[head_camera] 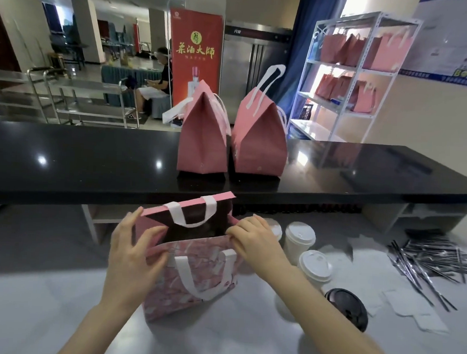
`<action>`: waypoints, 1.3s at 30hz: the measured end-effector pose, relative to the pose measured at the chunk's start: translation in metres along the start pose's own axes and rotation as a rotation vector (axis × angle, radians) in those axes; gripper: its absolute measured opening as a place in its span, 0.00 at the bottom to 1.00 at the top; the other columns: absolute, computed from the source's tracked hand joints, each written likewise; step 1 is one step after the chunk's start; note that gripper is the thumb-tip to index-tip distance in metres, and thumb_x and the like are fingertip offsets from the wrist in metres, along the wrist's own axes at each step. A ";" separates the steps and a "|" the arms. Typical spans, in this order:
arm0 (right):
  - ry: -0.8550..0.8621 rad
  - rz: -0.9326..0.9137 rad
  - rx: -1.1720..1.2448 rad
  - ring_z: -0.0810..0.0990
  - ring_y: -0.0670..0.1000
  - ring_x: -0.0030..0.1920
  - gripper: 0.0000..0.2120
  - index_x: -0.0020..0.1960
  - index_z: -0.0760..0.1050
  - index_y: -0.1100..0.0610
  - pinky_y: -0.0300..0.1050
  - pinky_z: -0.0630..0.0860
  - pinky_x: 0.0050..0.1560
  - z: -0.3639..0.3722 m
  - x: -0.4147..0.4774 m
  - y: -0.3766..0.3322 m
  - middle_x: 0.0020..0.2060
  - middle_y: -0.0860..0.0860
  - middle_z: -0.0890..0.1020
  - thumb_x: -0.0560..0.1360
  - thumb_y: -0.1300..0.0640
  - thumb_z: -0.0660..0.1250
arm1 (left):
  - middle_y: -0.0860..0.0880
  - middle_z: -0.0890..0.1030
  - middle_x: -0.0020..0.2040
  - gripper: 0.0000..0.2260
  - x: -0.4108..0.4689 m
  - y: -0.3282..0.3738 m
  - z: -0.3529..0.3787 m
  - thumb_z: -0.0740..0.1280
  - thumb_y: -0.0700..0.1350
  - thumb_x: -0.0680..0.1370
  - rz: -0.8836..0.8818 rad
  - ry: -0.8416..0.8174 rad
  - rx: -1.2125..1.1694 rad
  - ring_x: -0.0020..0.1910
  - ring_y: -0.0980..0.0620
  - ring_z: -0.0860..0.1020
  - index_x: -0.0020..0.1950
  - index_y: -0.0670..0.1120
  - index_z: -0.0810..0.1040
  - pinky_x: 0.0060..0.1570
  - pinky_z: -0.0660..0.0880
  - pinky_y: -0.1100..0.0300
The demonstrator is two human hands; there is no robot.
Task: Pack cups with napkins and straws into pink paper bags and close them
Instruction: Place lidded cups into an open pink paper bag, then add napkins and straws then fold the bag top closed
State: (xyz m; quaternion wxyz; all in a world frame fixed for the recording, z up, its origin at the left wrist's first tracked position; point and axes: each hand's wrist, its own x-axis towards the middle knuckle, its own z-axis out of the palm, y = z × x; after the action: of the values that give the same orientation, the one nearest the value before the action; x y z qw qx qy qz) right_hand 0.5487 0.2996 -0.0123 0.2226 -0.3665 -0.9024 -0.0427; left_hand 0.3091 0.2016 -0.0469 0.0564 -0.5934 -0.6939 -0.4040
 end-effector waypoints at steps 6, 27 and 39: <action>0.085 -0.059 0.100 0.78 0.54 0.56 0.12 0.56 0.80 0.58 0.53 0.67 0.68 -0.035 -0.040 0.043 0.52 0.53 0.81 0.73 0.58 0.70 | 0.43 0.70 0.67 0.24 -0.013 0.056 0.009 0.75 0.30 0.64 0.004 0.116 0.130 0.70 0.39 0.63 0.58 0.46 0.81 0.68 0.62 0.40; -0.376 0.642 0.159 0.73 0.52 0.62 0.19 0.66 0.71 0.50 0.48 0.69 0.62 -0.065 -0.279 0.352 0.60 0.50 0.76 0.76 0.49 0.65 | 0.54 0.79 0.55 0.16 -0.027 0.375 0.294 0.70 0.44 0.74 0.124 -0.765 -0.121 0.56 0.54 0.76 0.62 0.50 0.77 0.55 0.71 0.62; -0.490 0.530 0.191 0.69 0.56 0.65 0.29 0.73 0.62 0.51 0.50 0.68 0.63 0.008 -0.224 0.378 0.68 0.51 0.70 0.74 0.50 0.66 | 0.47 0.76 0.62 0.27 0.015 0.350 0.404 0.73 0.48 0.71 0.120 -1.148 0.347 0.59 0.46 0.76 0.68 0.48 0.70 0.54 0.76 0.52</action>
State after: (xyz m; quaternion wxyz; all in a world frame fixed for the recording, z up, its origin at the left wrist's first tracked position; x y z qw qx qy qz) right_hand 0.9449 0.4326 -0.1492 0.0368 -0.5641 -0.8027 0.1899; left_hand 0.7713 0.4557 -0.1348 -0.2086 -0.7368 -0.6347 0.1037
